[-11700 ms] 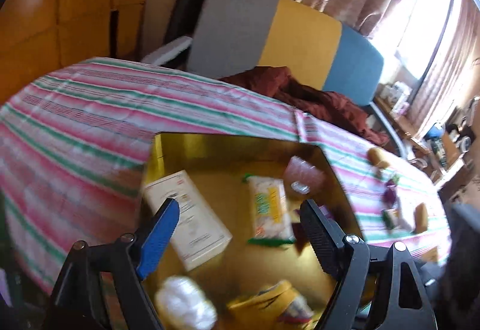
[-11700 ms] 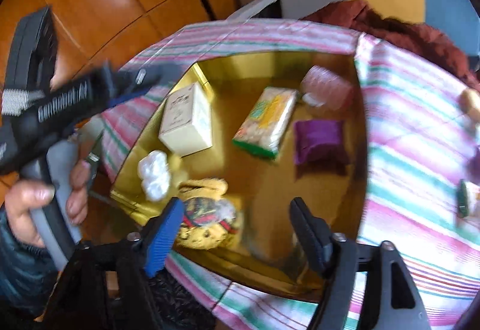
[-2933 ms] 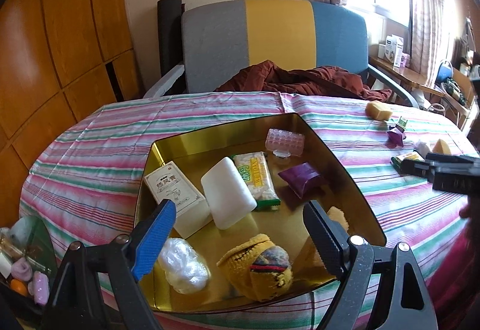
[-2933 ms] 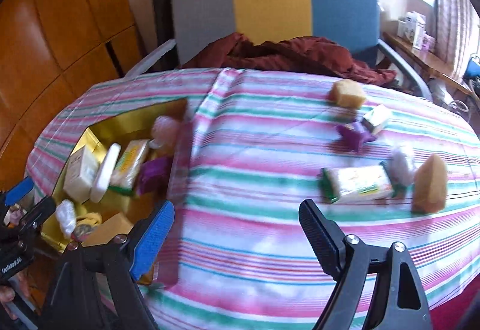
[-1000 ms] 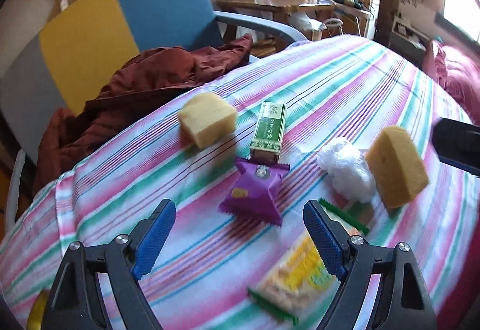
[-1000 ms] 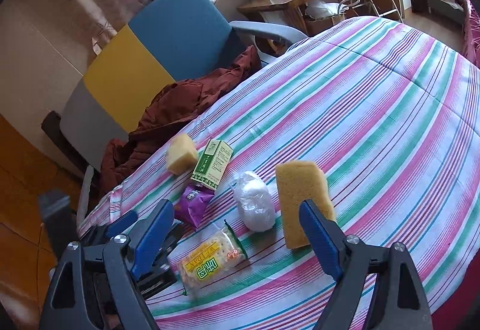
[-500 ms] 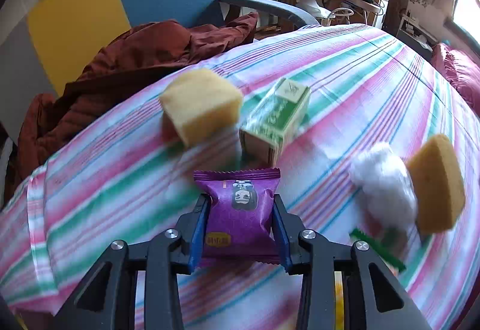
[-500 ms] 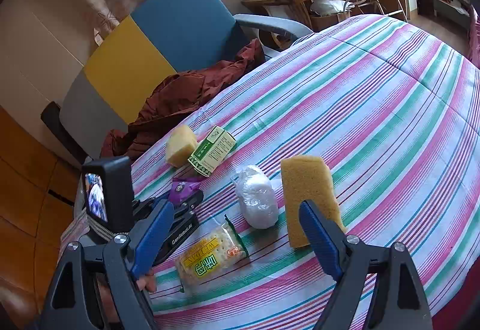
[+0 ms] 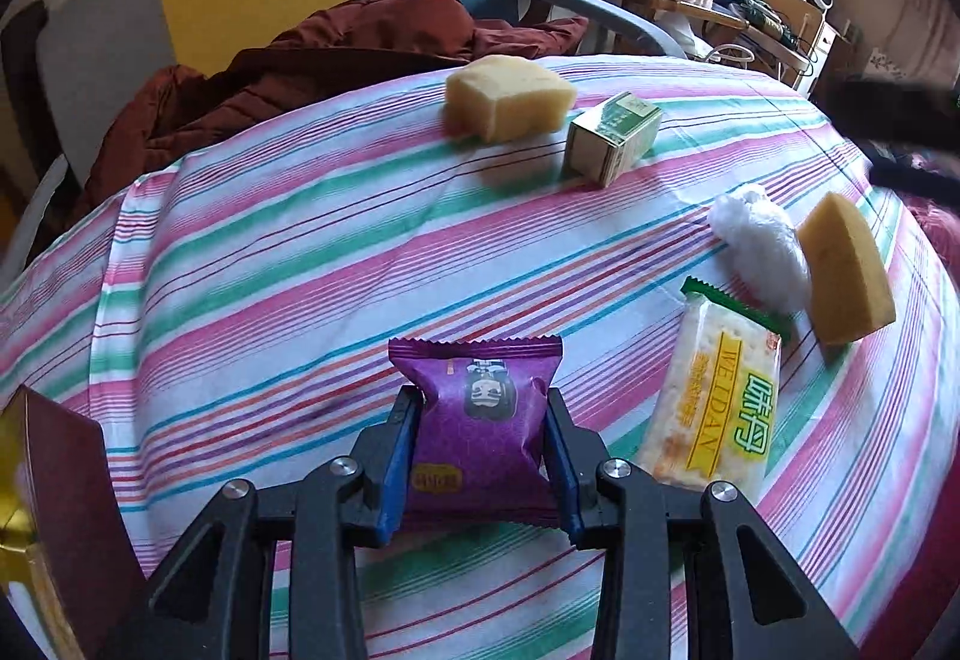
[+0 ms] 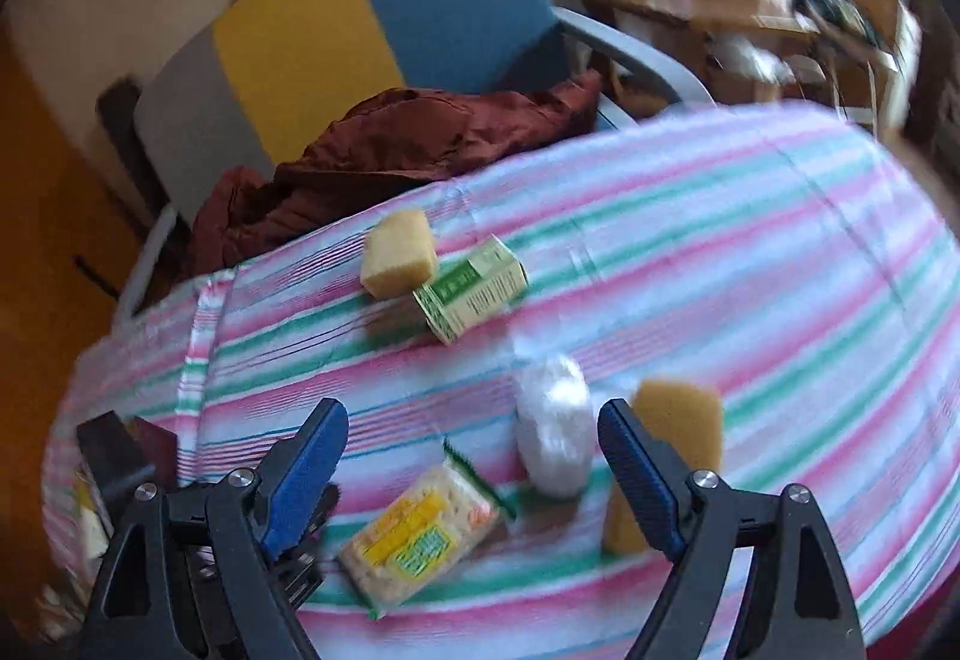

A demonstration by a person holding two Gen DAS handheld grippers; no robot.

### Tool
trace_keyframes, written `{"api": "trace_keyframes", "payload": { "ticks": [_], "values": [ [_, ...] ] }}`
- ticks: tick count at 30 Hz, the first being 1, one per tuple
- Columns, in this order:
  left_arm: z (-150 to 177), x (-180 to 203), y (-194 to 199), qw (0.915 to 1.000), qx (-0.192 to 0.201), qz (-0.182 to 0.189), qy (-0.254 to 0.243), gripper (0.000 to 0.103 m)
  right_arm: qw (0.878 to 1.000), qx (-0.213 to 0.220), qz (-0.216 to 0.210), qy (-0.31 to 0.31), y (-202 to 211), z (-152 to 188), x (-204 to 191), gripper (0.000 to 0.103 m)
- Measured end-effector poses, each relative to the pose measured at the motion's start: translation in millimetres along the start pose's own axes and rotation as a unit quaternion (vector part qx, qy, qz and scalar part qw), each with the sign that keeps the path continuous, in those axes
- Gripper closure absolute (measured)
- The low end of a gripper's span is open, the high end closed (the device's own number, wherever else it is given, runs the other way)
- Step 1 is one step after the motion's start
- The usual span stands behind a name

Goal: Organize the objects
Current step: 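Grasp the purple snack packet with the left gripper, then grasp the green TIAO essential oil box with the right gripper, then carry the purple packet and green box over the gold tray with both grippers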

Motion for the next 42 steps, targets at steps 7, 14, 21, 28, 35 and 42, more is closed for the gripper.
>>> {"api": "trace_keyframes", "payload": {
  "ticks": [7,14,21,28,35,42],
  "values": [
    [-3,-4,-1,0.9999,0.007,0.006,0.007,0.063,0.987,-0.052,0.043,0.146,-68,-33,-19,0.011],
    [-2,-3,-1,0.9998,0.015,0.012,0.011,0.063,0.964,-0.105,0.072,0.236,-122,-42,-23,0.011],
    [-2,-2,0,0.9997,0.022,0.009,0.006,0.063,0.971,-0.127,0.036,0.199,-138,-37,-20,0.029],
    [-7,-2,15,0.9994,0.032,-0.012,-0.002,0.064,0.988,-0.065,0.004,0.139,-61,-23,-23,0.028],
    [-13,7,89,0.9937,0.107,-0.024,-0.022,0.063,0.997,-0.038,-0.018,0.067,-14,14,-19,0.028],
    [-5,-5,151,0.9880,0.145,-0.049,-0.016,0.063,0.998,-0.034,-0.055,0.018,-2,51,-26,0.028]
  ]
}}
Point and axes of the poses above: each gripper's, at about its wrist camera, not at the fingertips, and y roughly against the way its jaws point, x to its right, z to its underside, the point moved 9 cm from there along -y, roughly the way its jaws point, and after that the axes turned 1 degree about -z, right-handed, at the moved point
